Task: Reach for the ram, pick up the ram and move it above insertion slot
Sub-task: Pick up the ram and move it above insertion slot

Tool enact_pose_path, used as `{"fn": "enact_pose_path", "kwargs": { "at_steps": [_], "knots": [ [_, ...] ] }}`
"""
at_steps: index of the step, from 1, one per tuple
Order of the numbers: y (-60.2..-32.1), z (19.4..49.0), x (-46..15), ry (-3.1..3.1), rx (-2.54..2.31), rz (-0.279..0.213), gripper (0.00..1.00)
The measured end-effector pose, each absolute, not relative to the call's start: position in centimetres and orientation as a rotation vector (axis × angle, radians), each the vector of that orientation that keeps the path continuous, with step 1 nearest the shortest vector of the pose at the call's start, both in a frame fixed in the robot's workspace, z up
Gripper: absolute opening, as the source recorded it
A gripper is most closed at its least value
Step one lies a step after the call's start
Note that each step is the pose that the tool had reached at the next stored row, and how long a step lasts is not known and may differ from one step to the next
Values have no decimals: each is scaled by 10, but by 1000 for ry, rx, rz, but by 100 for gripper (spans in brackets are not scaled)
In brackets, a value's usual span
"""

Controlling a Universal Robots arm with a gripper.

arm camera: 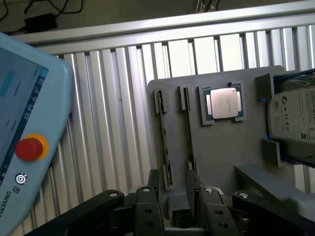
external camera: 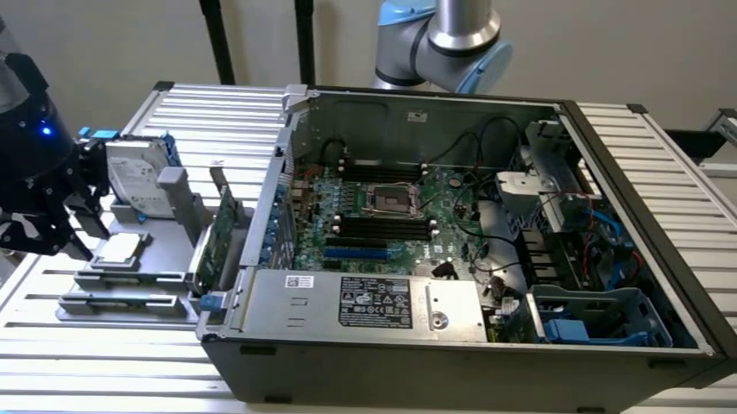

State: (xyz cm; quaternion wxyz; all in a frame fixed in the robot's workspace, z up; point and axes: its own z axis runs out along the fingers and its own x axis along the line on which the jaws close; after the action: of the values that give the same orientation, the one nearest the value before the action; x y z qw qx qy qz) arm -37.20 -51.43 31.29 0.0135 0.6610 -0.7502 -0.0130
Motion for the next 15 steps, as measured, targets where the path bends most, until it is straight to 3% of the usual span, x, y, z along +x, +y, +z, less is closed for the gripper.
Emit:
{"fn": "enact_pose_path", "kwargs": {
  "at_steps": [15],
  "knots": [
    [-514,286,-382,-2335,2062,-40,36]
  ]
}}
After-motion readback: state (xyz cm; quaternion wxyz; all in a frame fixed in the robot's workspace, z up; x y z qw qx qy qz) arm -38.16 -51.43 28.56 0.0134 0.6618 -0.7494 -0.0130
